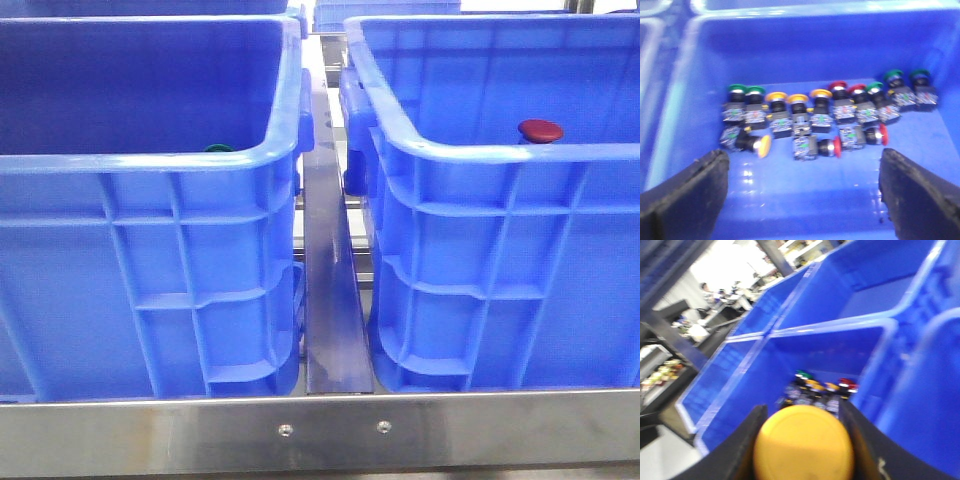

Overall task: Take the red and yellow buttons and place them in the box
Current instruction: 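Grasp the yellow button with the right gripper and open the left gripper, then carry the yellow button with the right gripper over the crate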

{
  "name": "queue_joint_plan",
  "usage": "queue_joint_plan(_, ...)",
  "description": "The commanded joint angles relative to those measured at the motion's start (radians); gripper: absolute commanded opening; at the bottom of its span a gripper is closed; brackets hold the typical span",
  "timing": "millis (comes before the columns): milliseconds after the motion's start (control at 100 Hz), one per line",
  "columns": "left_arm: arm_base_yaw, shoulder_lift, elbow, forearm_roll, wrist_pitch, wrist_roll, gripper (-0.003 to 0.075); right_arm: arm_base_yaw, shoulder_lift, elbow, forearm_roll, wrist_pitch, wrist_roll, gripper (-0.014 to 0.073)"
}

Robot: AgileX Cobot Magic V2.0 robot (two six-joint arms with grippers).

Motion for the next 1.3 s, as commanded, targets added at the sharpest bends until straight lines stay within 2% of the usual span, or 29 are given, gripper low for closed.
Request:
queue_joint_plan(0, 0.008, -0.065, 0.014, 0.036, -0.080, -0.008, 0.0471, -0.037, -0.030, -0.035, 0.016, 0.002, -0.014, 0.0255)
queue_joint_plan(50, 0.008, -0.098, 0.033, 0.045, -0.080, -0.008, 0.0405, -0.057, -0.030, -0.035, -0.003, -0.015, -0.022, 0.0255)
queue_joint_plan(120, 0.008, -0.134, 0.051, 0.047, -0.080, -0.008, 0.0265, -0.086, -0.030, -0.035, -0.020, -0.044, -0.046, 0.0255)
queue_joint_plan(140, 0.008, -0.141, 0.054, 0.047, -0.080, -0.008, 0.0200, -0.094, -0.030, -0.035, -0.025, -0.056, -0.053, 0.0255)
queue_joint_plan(190, 0.008, -0.154, 0.058, 0.047, -0.080, -0.008, 0.0099, -0.111, -0.030, -0.035, -0.035, -0.091, -0.069, 0.0255)
queue_joint_plan(210, 0.008, -0.159, 0.060, 0.047, -0.080, -0.008, 0.0031, -0.118, -0.030, -0.035, -0.041, -0.107, -0.081, 0.0255)
queue_joint_plan(240, 0.008, -0.160, 0.060, 0.047, -0.082, -0.008, -0.0022, -0.125, -0.030, -0.035, -0.048, -0.133, -0.098, 0.0255)
queue_joint_plan(500, 0.008, -0.161, 0.060, 0.043, -0.166, -0.008, -0.0020, -0.134, -0.013, -0.032, -0.089, -0.518, -0.289, 0.0255)
queue_joint_plan(660, 0.008, -0.161, 0.062, 0.043, -0.181, -0.008, -0.0020, -0.134, 0.073, -0.032, 0.005, -0.676, -0.386, 0.0255)
queue_joint_plan(810, 0.008, -0.161, 0.062, 0.045, -0.179, -0.008, -0.0020, -0.134, 0.195, -0.035, 0.128, -0.700, -0.534, 0.0255)
queue_joint_plan(900, 0.008, -0.161, 0.062, 0.045, -0.179, -0.008, -0.0020, -0.134, 0.251, -0.038, 0.226, -0.700, -0.669, 0.0255)
queue_joint_plan(960, 0.008, -0.161, 0.062, 0.045, -0.179, -0.008, -0.0020, -0.134, 0.290, -0.049, 0.230, -0.694, -0.726, 0.0255)
queue_joint_plan(1290, 0.008, -0.161, 0.062, 0.045, -0.179, -0.008, -0.0020, -0.134, 0.454, -0.183, 0.230, -0.668, -0.756, 0.0255)
